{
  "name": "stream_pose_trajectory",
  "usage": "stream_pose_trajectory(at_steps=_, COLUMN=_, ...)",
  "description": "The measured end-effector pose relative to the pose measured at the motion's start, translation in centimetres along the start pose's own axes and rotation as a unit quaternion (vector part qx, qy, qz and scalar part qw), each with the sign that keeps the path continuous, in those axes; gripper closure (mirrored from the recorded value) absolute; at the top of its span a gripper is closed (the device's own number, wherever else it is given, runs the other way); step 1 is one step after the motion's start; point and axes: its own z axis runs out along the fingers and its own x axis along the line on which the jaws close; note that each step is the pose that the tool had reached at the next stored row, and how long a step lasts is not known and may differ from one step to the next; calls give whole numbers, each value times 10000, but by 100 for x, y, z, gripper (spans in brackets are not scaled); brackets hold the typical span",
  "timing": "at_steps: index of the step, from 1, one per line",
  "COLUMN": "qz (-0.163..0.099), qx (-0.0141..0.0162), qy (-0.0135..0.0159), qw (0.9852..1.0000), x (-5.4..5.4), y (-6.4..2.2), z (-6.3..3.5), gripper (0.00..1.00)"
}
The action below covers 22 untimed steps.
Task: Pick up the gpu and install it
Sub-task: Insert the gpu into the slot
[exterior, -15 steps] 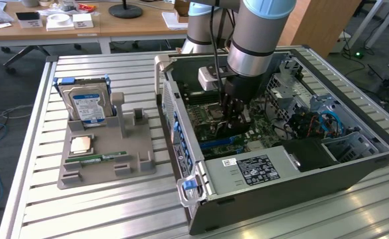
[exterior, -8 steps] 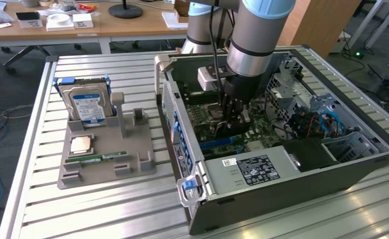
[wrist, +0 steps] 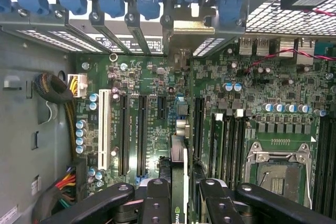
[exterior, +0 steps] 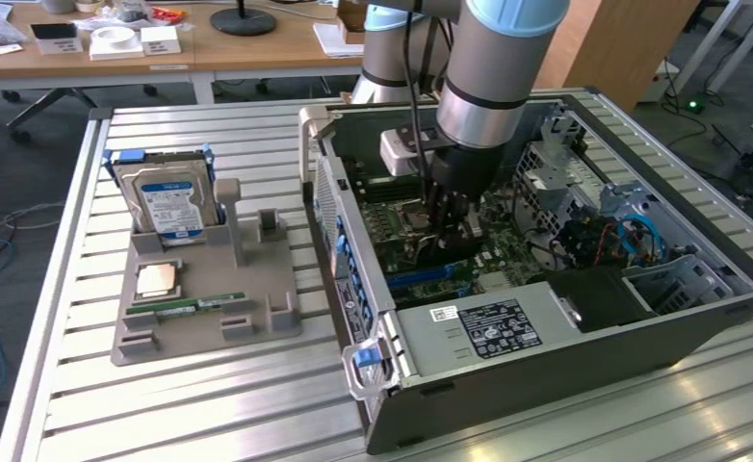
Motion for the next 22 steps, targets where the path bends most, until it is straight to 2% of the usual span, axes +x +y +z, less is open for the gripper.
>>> stream_pose_trajectory(at_steps=6, qz=0, qx=0, qy=1, qw=10000, x=0, y=24, z=3, gripper=74)
stream_pose_trajectory(at_steps=14, qz=0, qx=0, qy=0, qw=10000, x=1, y=35, z=86, gripper=74)
stream_pose_trajectory(at_steps=22, qz=1, qx=1, qy=0, qw=10000, x=1, y=43, z=118, gripper=74)
